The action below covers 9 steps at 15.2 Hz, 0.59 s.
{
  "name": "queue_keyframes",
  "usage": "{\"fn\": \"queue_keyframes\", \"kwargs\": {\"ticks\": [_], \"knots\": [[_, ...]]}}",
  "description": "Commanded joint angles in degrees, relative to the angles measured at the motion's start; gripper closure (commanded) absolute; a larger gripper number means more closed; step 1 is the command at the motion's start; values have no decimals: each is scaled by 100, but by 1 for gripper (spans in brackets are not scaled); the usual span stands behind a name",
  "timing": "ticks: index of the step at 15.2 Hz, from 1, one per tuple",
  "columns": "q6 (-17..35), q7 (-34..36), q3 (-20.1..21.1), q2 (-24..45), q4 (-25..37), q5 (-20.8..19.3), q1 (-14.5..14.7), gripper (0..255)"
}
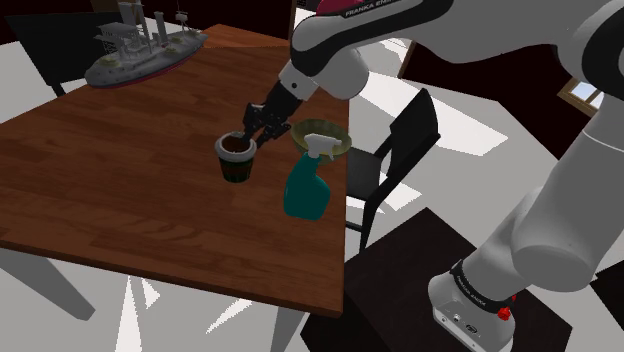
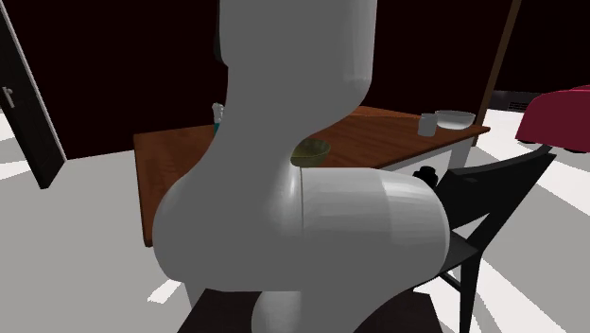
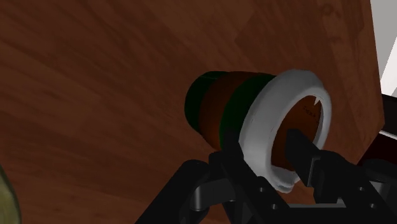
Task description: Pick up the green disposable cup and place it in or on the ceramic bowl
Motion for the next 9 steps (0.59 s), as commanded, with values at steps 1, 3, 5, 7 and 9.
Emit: {"fn": "queue_keyframes", "kwargs": {"ticks": [1, 3, 5, 7, 9], "knots": [[-108, 94, -15, -65, 57, -68, -2, 255], [-221, 191, -30, -140, 111, -135, -5, 255], [-335, 286, -43, -210, 171, -199, -8, 255], [-450, 378, -56, -277, 236, -261, -12, 255], [-566, 469, -68, -340, 306, -321, -17, 255]]}}
